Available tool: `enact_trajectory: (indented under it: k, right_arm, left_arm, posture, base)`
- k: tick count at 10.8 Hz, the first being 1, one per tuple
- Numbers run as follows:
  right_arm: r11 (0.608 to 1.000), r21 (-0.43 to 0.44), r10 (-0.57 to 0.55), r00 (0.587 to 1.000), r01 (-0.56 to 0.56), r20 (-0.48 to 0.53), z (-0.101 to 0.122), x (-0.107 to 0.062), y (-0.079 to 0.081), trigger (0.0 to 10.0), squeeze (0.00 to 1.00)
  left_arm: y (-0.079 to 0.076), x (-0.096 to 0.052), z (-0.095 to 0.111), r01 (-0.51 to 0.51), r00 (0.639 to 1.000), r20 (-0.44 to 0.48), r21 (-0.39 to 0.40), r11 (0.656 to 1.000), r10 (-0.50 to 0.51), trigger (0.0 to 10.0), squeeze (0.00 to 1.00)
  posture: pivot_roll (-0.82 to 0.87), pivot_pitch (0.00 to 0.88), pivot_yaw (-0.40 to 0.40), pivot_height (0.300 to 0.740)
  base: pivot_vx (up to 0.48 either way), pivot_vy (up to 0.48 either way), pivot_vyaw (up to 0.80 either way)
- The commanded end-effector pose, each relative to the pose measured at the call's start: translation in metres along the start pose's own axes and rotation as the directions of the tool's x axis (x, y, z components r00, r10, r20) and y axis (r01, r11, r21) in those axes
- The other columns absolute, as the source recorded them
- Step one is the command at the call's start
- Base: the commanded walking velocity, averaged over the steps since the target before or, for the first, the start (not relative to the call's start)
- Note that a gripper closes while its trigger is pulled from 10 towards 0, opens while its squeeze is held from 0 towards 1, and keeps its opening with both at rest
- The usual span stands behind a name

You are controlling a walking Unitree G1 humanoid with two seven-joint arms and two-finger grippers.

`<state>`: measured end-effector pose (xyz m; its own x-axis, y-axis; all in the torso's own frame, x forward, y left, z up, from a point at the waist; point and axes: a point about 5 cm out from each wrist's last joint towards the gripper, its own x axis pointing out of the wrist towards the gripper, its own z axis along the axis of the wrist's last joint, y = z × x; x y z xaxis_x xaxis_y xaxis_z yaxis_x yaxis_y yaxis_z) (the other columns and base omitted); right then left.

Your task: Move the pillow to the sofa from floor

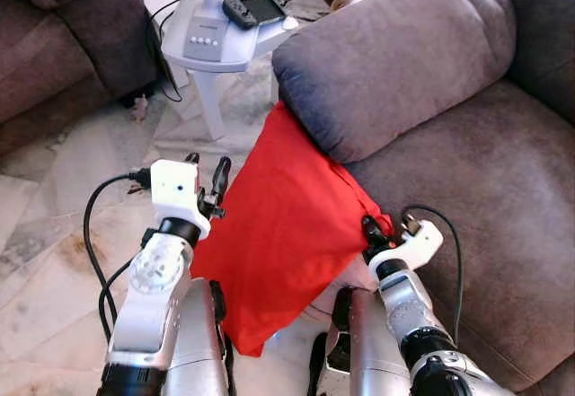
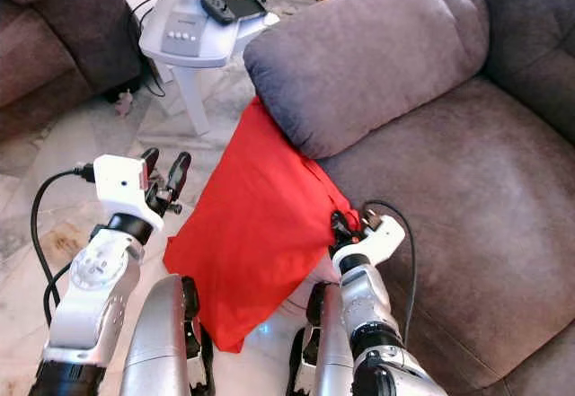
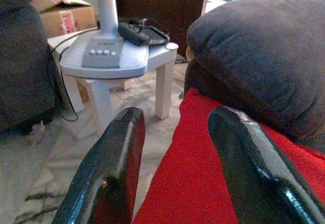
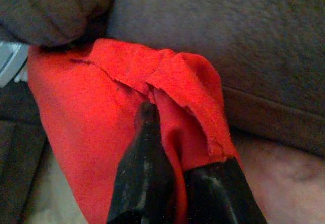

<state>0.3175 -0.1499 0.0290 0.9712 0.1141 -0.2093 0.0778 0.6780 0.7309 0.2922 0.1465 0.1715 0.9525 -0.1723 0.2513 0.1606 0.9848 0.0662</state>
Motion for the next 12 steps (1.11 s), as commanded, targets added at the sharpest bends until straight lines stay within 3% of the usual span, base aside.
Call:
enact_trajectory:
  k: [1,2,3,5,9,12]
  right_arm:
    - [0.999,-0.03,0.032,0.999,-0.032,-0.003,-0.001,0.0,0.004,0.0,0.0]
    - [0.998,-0.049,0.05,0.999,-0.05,0.007,0.001,0.001,0.007,0.0,0.0]
    - [0.982,-0.185,0.03,1.0,-0.029,0.002,0.004,0.003,0.008,10.0,0.0]
    - [0.951,-0.303,0.077,0.997,-0.065,0.027,0.012,0.005,0.016,10.0,0.0]
    - [0.903,-0.426,0.12,0.984,-0.053,0.131,0.042,0.014,0.033,10.0,0.0]
    - [0.84,-0.542,0.161,0.962,-0.017,0.219,0.051,0.008,0.04,10.0,0.0]
  left_arm:
    - [0.001,0.0,-0.003,-0.005,1.0,-0.005,0.015,1.0,0.005,10.0,0.0]
    - [0.002,0.004,-0.002,-0.007,1.0,0.003,0.017,1.0,0.007,10.0,0.0]
    - [0.003,0.009,-0.003,-0.007,1.0,0.009,0.018,1.0,0.007,10.0,0.0]
    - [0.002,0.015,-0.001,-0.001,1.0,0.031,0.025,1.0,0.0,10.0,0.0]
    - [0.0,0.025,-0.007,0.01,0.999,0.04,0.019,1.0,-0.011,10.0,0.0]
    - [0.005,0.014,-0.027,-0.099,0.995,0.009,0.011,0.995,0.099,10.0,0.0]
  posture:
    - [0.16,0.189,-0.08,0.593]
    - [0.16,0.175,-0.08,0.593]
    - [0.16,0.146,-0.078,0.593]
    - [0.16,0.104,-0.071,0.593]
    - [0.14,0.047,-0.055,0.593]
    - [0.13,0.038,-0.057,0.593]
  base:
    - [0.0,0.0,0.0]
    - [0.0,0.0,0.0]
    - [0.0,0.0,0.0]
    - [0.0,0.0,0.0]
    - [0.0,0.0,0.0]
    - [0.0,0.0,0.0]
